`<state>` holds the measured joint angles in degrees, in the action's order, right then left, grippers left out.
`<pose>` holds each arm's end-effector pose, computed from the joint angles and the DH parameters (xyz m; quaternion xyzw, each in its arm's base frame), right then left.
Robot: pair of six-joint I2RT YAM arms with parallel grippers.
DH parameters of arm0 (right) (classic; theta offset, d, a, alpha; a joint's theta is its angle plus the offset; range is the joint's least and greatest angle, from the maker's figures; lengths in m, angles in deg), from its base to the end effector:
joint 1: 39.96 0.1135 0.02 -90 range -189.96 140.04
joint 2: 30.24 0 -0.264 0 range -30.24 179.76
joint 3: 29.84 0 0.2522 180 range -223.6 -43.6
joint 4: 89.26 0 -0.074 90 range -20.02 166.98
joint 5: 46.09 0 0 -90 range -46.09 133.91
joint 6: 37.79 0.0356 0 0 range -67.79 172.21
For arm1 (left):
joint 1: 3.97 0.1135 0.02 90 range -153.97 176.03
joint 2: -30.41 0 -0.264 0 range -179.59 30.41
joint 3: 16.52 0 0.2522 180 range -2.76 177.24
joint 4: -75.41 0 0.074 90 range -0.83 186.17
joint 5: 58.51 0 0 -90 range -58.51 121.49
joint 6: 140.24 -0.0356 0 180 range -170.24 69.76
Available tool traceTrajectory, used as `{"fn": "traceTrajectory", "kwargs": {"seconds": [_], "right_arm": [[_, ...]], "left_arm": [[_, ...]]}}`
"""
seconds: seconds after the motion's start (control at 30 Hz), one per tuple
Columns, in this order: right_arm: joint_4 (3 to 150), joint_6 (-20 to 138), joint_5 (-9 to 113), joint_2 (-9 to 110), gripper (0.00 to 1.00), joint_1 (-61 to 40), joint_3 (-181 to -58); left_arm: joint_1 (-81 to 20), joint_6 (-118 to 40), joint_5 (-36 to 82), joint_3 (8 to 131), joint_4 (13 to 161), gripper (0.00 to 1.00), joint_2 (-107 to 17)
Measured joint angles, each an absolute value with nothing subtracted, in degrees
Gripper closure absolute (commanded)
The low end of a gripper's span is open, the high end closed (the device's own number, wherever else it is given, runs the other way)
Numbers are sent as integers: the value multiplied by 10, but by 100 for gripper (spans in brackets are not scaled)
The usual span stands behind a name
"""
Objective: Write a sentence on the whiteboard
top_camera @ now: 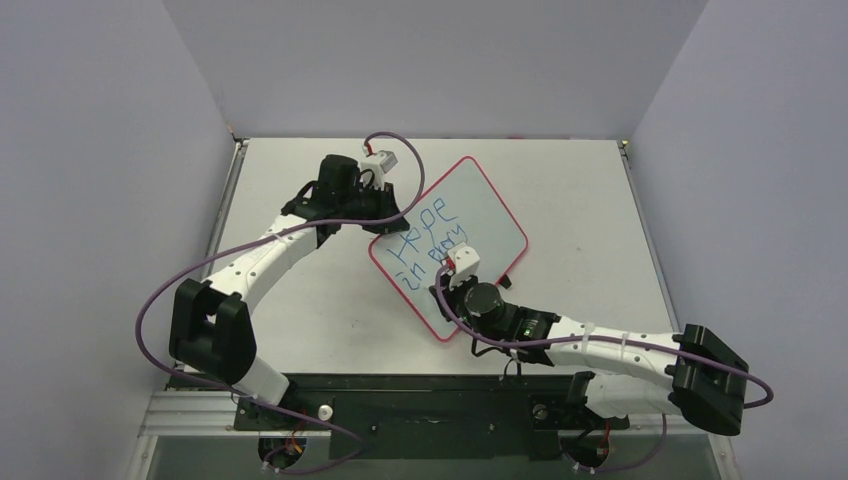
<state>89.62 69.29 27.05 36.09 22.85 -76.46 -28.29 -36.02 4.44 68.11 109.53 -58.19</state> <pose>0.1245 0.2198 0.2318 -0.2398 0.7827 0.2680 0.5080 0.3108 -0.1582 0.2948 0.1789 0.8618 -0.3389 0.3323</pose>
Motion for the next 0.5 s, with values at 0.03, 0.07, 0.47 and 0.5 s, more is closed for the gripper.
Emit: {"fn": "traceTrajectory", "kwargs": {"seconds": [0.03,0.07,0.47,0.5], "right_arm": [[898,693,269,362,100,229,-765],[898,693,268,363,100,230,-765],[888,708,233,351,100,257,-739],[883,711,229,347,100,263,-734]], "left_arm": [[-282,-362,44,681,1095,100,-582],[-282,-363,44,681,1095,100,-583],[-282,-372,45,682,1096,100,-584],[-282,-372,45,683,1097,100,-585]]}}
